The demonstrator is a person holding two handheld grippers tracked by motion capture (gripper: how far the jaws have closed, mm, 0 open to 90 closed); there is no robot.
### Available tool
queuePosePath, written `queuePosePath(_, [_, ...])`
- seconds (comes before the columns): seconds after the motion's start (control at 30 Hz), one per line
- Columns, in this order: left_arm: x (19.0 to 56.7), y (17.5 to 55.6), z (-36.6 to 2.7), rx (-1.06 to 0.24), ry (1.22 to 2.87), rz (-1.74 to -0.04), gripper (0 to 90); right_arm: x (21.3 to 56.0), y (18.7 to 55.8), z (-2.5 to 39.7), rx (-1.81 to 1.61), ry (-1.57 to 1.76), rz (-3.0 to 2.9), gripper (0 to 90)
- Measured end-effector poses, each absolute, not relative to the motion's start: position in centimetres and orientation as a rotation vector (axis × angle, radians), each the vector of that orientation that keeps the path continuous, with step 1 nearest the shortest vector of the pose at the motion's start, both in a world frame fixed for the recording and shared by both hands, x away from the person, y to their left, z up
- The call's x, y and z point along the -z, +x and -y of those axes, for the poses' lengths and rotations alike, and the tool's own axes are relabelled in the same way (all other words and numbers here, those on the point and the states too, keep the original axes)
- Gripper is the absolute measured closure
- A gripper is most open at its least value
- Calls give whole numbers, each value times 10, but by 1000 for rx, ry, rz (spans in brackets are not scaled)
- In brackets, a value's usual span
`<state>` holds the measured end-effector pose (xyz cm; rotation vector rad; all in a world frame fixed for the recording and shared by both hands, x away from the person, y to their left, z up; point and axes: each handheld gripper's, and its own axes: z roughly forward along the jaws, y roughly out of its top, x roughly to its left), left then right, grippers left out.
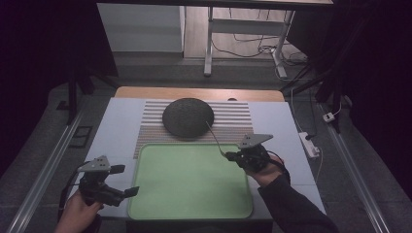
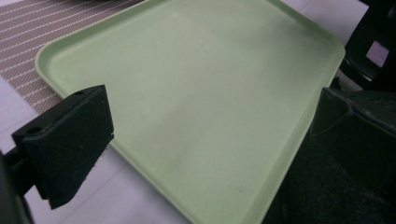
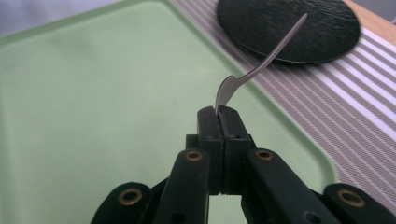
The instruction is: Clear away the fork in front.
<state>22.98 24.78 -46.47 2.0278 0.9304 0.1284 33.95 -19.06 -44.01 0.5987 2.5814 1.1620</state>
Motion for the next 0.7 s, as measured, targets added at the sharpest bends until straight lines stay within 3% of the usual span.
queuePosePath(0.7, [449, 288, -182, -138, 2248, -715, 0, 445, 283, 173, -1283, 368, -2770, 890])
